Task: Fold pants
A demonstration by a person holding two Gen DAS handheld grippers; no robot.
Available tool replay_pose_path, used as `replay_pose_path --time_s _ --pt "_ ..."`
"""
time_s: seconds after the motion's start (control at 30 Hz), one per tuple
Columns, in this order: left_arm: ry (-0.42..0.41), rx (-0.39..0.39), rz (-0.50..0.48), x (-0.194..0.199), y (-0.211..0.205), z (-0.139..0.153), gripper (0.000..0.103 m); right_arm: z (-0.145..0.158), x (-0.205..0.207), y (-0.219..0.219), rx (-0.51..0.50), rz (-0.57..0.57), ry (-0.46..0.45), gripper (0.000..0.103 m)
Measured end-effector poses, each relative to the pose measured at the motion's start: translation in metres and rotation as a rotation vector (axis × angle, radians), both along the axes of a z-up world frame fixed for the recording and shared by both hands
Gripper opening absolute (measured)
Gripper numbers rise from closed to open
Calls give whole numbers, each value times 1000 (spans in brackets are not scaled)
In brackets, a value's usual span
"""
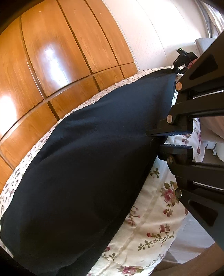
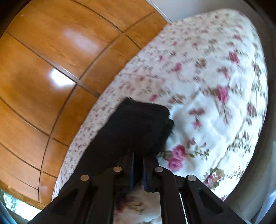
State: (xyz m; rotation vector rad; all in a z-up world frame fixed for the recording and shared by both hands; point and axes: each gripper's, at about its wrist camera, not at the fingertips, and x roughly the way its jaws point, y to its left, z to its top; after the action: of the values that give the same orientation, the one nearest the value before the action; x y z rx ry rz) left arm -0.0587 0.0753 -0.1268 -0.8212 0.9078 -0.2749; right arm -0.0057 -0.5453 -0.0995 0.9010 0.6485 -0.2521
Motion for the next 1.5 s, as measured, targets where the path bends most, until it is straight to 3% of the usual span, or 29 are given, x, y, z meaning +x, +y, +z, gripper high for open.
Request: replay_pose_path --time_s 0.07,0.17,0.3,0.4,0.57,0.6,0.73,0.87,1.0,1.07,1.2,1.3,1.4,1.5 --pt "-8 37 -12 0 -4 5 9 6 0 4 -35 -7 13 7" --pt "-25 57 -23 1 -10 16 19 24 2 12 -92 -32 25 14" --pt "-157 110 -23 -17 -6 46 20 58 -8 31 -288 -80 -5 17" --pt "-226 167 -4 -27 -1 65 20 78 -5 54 -408 -42 -28 18" --pt "-227 242 6 -10 7 71 20 97 9 88 -574 -50 -15 18" --pt "-213 246 8 -4 9 70 20 99 11 89 -554 -48 -33 18" --pt "-182 293 20 23 22 62 22 105 33 116 -465 142 -93 18" --pt "-113 392 97 49 54 48 22 97 70 178 -364 459 -127 20" --pt "-58 341 191 48 99 34 21 87 112 257 -270 757 -130 44" --pt "-68 301 216 43 116 31 19 82 129 293 -194 858 -141 44" --pt "-60 378 267 30 130 31 17 73 172 364 -86 1020 -101 44" --pt "-41 334 308 22 143 27 8 60 210 403 47 1058 -63 44" --pt "-44 348 315 20 142 32 9 37 245 432 137 1076 36 45" --pt "-117 339 294 24 133 48 15 17 267 454 184 1142 118 44"
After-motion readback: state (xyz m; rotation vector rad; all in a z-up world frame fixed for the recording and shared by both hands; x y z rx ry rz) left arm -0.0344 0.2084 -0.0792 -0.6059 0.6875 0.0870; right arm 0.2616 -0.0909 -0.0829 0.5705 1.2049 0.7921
